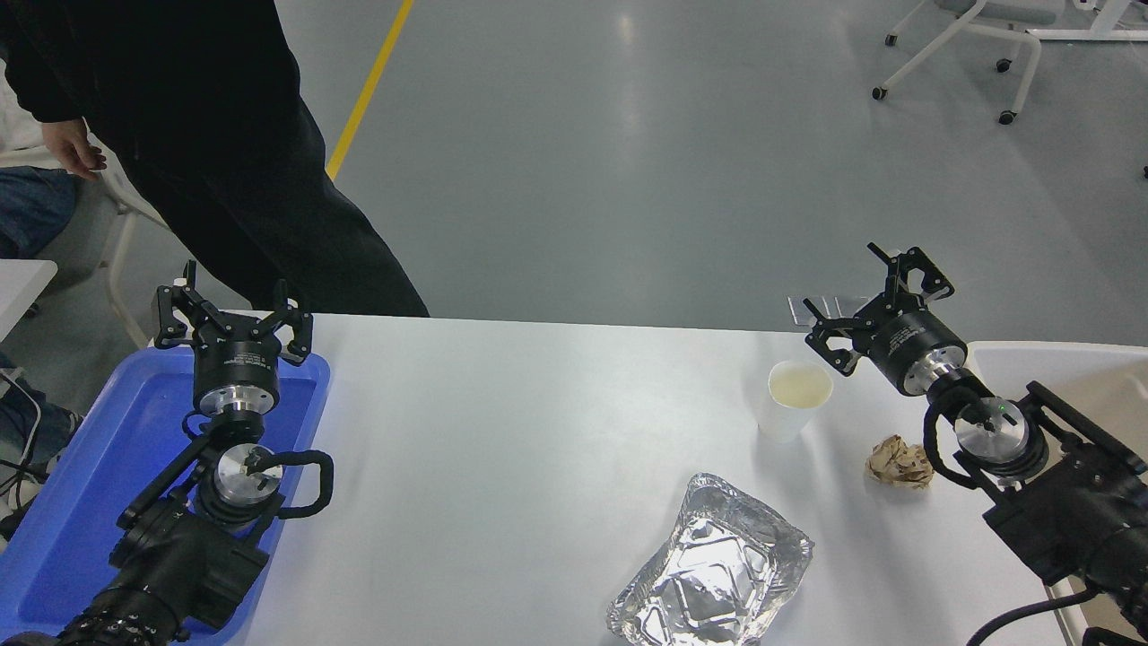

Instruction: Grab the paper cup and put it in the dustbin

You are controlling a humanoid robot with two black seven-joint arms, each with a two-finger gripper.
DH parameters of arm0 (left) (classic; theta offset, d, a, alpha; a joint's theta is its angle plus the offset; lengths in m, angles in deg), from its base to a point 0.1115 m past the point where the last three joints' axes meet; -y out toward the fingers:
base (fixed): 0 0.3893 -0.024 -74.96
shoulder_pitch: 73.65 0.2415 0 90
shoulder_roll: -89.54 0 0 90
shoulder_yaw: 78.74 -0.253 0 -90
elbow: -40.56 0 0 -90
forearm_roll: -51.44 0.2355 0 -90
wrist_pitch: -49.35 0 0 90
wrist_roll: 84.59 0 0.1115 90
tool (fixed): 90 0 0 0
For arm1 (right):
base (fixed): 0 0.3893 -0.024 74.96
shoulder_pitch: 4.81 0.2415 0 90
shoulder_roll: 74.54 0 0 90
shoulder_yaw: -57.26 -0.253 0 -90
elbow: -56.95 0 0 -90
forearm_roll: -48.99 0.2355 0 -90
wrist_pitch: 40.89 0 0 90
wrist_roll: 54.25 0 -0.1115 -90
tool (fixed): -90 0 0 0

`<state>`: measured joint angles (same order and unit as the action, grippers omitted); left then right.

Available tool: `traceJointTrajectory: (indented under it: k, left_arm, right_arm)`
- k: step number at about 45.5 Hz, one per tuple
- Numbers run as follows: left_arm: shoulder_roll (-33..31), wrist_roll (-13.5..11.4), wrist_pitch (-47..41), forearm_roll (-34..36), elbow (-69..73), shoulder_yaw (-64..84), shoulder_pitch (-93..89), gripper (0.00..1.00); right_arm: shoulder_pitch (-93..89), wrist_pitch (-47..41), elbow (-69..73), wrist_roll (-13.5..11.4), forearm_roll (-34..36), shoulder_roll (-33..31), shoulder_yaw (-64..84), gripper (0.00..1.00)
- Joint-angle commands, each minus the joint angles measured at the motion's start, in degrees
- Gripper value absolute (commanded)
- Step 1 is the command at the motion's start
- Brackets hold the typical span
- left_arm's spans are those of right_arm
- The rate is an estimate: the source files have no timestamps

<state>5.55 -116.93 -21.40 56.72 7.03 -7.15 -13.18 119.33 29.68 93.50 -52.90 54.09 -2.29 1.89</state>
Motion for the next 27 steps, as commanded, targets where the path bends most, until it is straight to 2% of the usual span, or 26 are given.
traceJointTrajectory:
  k: [1,21,27]
  left_arm:
    - [-0.02,0.0,0.0,0.0,-0.04,0.13,0.09,0.99]
    - [0.42,0.0,0.0,0.0,0.04,-0.57,0.0,0.99]
    - [0.42,0.09,0.0,0.0,-0.04,-0.57,-0.09,0.99]
  right_arm:
    - [0.05,0.01,0.1,0.06,0.0,-0.01,0.0,1.0]
    - [0.31,0.18,4.49,-0.12,-0.35,-2.11,0.61,1.0]
    - [0.4,0.27,8.18,-0.47,-5.0,-4.31,1.93,1.0]
